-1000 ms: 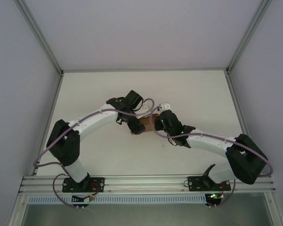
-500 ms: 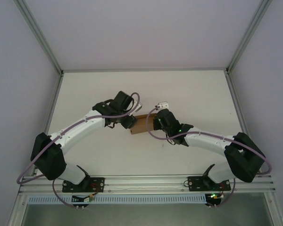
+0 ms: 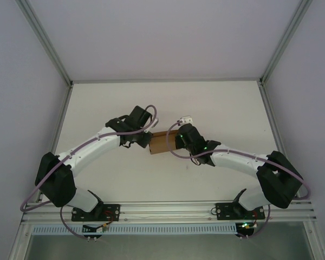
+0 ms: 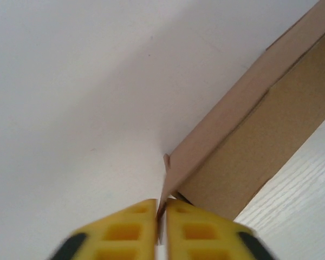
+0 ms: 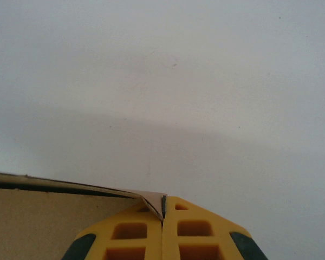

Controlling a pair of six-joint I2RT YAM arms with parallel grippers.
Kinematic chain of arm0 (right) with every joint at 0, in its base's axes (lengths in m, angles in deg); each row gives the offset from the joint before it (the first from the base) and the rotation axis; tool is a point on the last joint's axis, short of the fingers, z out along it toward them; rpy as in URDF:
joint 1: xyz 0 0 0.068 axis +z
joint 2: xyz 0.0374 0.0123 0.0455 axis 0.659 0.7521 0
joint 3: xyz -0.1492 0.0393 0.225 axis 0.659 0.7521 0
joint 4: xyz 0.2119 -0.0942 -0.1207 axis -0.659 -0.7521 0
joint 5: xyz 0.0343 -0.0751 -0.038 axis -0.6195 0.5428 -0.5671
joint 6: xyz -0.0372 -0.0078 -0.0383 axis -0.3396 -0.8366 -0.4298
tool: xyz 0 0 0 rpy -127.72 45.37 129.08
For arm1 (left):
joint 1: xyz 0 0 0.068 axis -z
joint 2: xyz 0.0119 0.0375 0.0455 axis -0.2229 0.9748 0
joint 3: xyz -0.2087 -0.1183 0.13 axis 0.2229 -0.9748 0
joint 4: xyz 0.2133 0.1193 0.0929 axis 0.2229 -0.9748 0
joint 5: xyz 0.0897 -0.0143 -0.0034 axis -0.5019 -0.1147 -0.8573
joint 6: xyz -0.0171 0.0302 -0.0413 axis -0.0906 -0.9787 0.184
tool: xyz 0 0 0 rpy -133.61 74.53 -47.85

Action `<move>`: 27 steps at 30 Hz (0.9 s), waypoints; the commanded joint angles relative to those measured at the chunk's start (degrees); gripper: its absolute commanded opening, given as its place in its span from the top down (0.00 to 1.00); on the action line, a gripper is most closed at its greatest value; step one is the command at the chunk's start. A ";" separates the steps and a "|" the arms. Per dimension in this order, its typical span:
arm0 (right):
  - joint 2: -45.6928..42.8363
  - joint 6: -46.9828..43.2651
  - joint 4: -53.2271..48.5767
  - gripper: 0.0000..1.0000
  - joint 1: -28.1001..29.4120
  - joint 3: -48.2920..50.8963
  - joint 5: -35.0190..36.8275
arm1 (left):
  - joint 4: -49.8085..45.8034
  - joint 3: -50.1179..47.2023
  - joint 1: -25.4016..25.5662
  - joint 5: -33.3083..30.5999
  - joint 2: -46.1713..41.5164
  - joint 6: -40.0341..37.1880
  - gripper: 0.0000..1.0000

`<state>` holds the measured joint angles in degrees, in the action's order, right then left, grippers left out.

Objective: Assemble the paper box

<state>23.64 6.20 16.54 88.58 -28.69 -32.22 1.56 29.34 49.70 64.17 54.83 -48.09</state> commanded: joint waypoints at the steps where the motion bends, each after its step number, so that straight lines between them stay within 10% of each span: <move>1: 3.02 1.17 -10.68 1.00 0.71 1.08 -3.13 | -0.72 0.48 -0.42 -1.43 1.74 3.66 1.00; 11: 2.88 9.46 -13.42 1.00 2.09 0.14 2.94 | 0.99 -1.16 1.06 -2.87 2.31 26.85 1.00; 27: 4.18 13.39 -17.76 1.00 3.34 -1.71 6.71 | -7.36 4.15 2.08 -3.33 4.67 35.24 1.00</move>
<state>24.82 17.33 10.18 91.53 -31.68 -25.05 0.80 32.35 51.86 59.12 58.10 -15.76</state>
